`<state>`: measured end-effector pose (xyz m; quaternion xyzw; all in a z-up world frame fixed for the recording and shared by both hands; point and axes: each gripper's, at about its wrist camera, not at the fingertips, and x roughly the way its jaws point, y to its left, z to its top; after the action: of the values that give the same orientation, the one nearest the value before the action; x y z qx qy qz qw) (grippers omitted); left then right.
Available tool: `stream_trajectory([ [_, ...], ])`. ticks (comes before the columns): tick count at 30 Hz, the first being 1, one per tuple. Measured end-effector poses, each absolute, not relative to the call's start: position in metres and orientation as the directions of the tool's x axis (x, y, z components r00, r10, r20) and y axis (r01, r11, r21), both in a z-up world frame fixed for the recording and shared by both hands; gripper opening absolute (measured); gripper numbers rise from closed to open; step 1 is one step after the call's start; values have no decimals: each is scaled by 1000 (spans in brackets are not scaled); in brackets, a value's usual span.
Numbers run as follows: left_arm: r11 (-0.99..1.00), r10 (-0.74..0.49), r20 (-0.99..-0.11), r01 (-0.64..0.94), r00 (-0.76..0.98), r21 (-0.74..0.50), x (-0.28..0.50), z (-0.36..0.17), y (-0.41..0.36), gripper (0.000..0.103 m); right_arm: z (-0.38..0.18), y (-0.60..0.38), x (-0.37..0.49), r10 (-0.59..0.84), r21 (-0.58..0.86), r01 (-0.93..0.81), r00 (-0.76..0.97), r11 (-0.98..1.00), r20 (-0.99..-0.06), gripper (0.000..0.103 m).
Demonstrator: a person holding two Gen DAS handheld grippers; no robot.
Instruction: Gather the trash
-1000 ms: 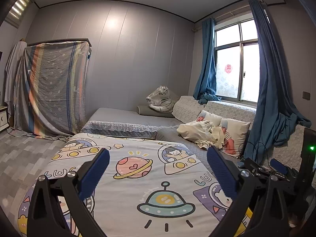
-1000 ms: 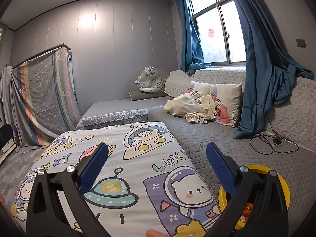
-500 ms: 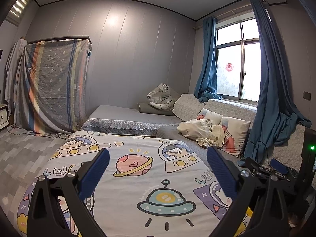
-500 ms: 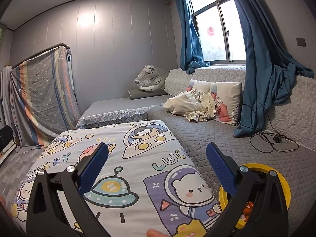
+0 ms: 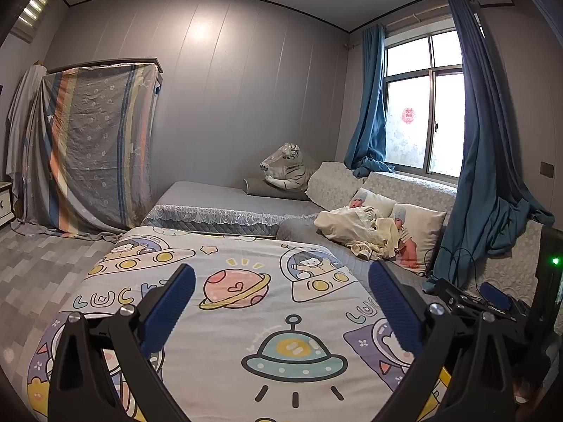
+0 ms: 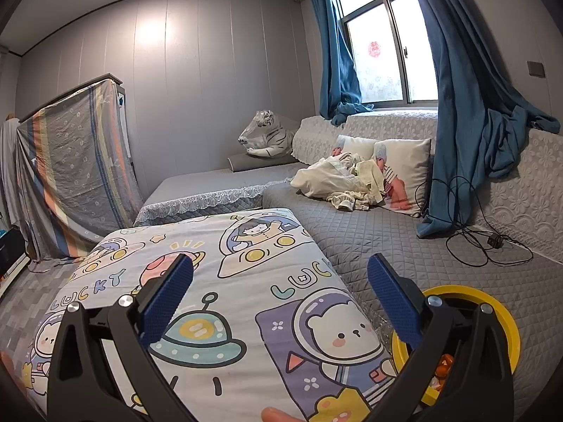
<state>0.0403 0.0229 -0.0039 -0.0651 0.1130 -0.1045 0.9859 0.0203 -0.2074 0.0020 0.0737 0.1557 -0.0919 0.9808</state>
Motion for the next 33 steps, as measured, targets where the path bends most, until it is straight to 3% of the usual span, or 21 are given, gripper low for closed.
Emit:
stream_trajectory([
  [33,969,-228,-241,195,943,-151,47,-9,17,95,-5,-210,26,-150,125,203,928,971,-341,95],
])
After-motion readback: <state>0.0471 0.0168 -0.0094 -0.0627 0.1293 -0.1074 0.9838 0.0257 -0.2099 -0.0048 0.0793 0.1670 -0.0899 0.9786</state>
